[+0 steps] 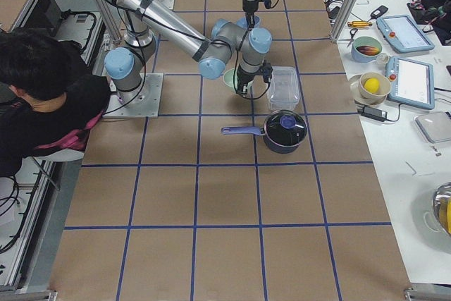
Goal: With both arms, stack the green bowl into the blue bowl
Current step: 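Carry light blue bowl to table center while right gripper lifts green bowl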
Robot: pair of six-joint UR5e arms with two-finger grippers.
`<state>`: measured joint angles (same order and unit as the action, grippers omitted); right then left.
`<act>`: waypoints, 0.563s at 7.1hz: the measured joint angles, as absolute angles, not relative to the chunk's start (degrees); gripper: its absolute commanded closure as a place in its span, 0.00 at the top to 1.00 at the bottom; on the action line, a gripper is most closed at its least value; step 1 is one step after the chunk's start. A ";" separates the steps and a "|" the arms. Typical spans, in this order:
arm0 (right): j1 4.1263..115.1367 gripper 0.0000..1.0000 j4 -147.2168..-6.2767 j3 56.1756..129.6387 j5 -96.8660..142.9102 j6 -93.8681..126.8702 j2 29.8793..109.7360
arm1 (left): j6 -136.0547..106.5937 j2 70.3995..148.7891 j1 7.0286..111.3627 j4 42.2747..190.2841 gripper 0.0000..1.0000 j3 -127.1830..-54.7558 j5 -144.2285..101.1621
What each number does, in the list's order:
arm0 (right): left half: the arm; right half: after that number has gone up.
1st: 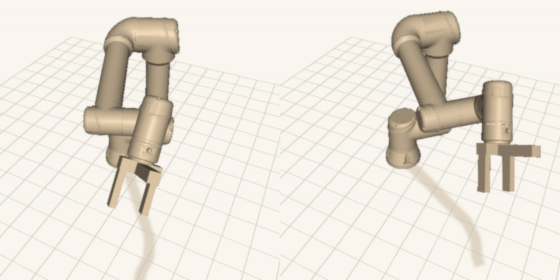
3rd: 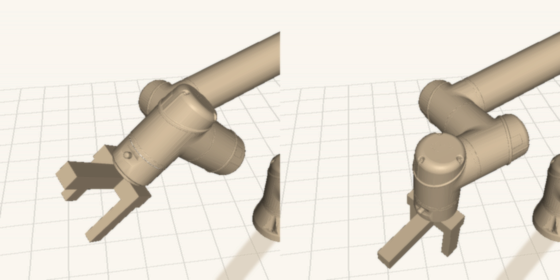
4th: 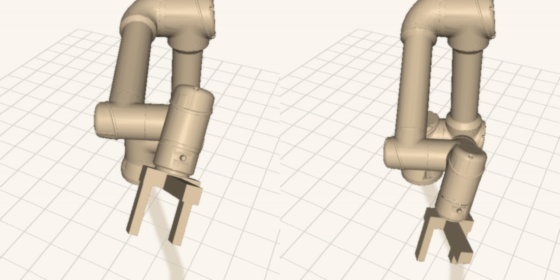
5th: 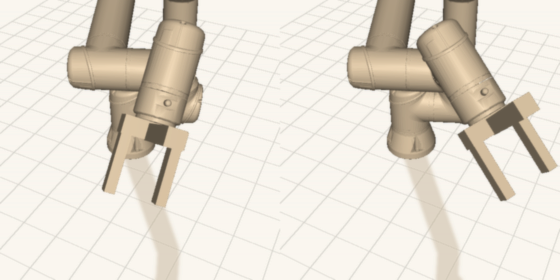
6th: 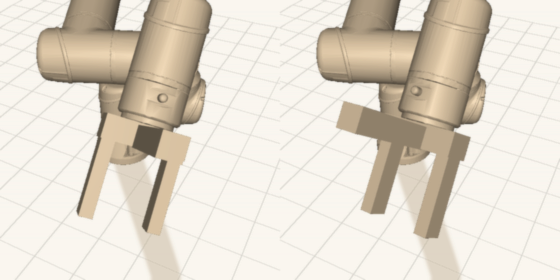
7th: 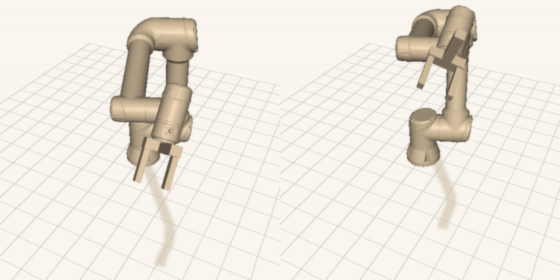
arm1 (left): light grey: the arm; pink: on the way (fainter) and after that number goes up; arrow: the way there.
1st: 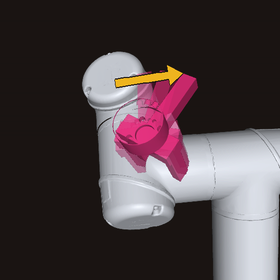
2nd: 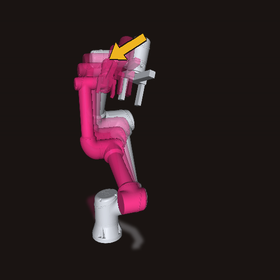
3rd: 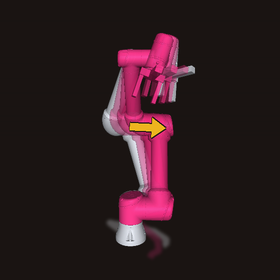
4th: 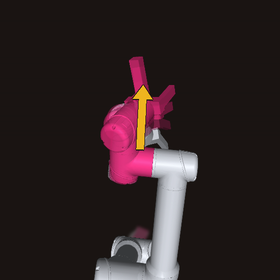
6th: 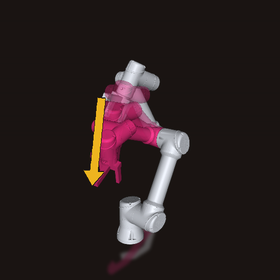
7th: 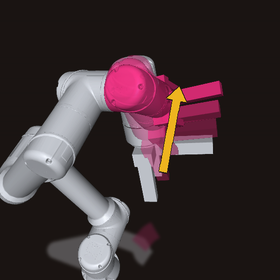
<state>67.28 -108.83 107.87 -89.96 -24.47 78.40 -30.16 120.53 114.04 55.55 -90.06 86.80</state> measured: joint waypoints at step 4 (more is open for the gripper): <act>67.16 0.00 -107.51 106.49 -87.64 -25.48 78.69 | -30.00 120.89 115.17 53.58 0.90 -89.76 86.47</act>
<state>67.16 -107.51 106.49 -87.64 -25.48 78.69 -30.00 120.89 115.17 53.58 -89.76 86.47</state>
